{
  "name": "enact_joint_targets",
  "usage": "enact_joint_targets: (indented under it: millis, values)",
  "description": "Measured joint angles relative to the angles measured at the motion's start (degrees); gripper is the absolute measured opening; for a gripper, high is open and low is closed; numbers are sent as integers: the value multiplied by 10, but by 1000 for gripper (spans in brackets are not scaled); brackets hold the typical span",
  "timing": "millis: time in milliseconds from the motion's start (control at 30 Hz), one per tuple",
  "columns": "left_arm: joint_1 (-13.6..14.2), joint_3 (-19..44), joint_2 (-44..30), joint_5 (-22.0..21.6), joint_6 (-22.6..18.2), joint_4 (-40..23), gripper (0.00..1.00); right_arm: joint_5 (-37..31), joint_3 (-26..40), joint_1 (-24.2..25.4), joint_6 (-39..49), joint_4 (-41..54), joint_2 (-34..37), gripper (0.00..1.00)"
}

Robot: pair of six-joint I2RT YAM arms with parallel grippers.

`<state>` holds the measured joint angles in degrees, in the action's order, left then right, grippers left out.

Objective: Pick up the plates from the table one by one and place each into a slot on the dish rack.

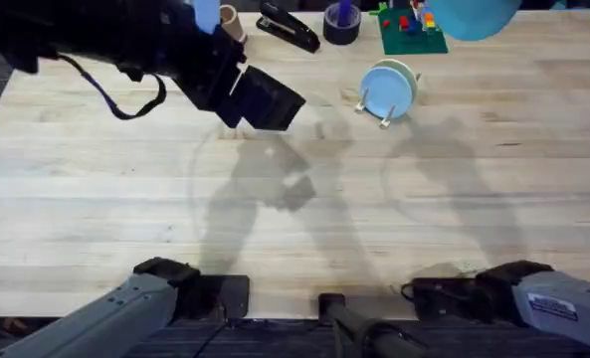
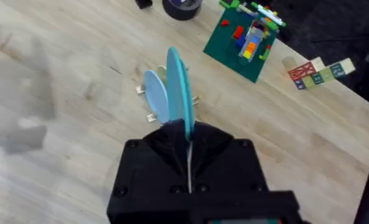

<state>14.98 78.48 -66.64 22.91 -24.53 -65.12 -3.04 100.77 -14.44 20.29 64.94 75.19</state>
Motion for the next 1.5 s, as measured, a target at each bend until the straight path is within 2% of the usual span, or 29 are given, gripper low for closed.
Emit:
enact_joint_targets:
  millis: [333, 633, 800, 1067, 1500]
  values:
    - [0, 0, 0, 4, -2, 0, 995, 8, 7, 6, 40, -12, 27, 27]
    - [0, 0, 0, 4, -2, 0, 995, 10, 86, 33, 73, -6, 97, 27]
    - [0, 0, 0, 4, -2, 0, 995, 36, 122, 51, 83, 15, 133, 27]
    - [0, 0, 0, 5, -2, 0, 995, 59, 125, 56, 93, 35, 152, 27]
    - [0, 0, 0, 5, -2, 0, 995, 61, 127, 56, 100, 34, 152, 27]
